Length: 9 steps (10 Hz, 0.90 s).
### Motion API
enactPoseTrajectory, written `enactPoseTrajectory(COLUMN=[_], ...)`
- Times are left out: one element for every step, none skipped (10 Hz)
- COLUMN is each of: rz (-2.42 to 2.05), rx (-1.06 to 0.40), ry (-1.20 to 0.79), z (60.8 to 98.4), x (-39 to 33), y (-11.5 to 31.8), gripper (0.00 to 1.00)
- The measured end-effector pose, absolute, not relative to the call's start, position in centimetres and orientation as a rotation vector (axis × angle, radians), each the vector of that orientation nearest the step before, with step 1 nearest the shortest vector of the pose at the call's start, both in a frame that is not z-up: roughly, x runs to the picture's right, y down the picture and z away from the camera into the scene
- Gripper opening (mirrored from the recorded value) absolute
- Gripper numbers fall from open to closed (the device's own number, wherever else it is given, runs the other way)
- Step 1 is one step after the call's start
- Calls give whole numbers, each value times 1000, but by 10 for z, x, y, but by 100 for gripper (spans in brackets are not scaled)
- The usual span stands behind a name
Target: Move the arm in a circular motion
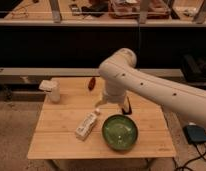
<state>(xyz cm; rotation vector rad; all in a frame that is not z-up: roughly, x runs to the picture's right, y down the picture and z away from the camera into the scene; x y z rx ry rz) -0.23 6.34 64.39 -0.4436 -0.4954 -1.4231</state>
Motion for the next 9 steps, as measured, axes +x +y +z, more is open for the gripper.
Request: enactPoseTrajectory(rz=[-1505,-1561,-1598,-1662,-1679,-1676,-1626,-1580,-1522], rx=[-390,-349,-323,-274,-258,-256,-275,-297,-328], ry=[-552,-596,-621,-645,-634,-598,-516,-467,-416], z=[638,635,634,636,643,652,669,678,689], x=[-50,-85,-105,-138,-142,-131,-89,-57,-15], y=[52,42,34,8,-13,-39,-76,-91,-101], gripper=[80,80,80,80,80,80,80,80,80])
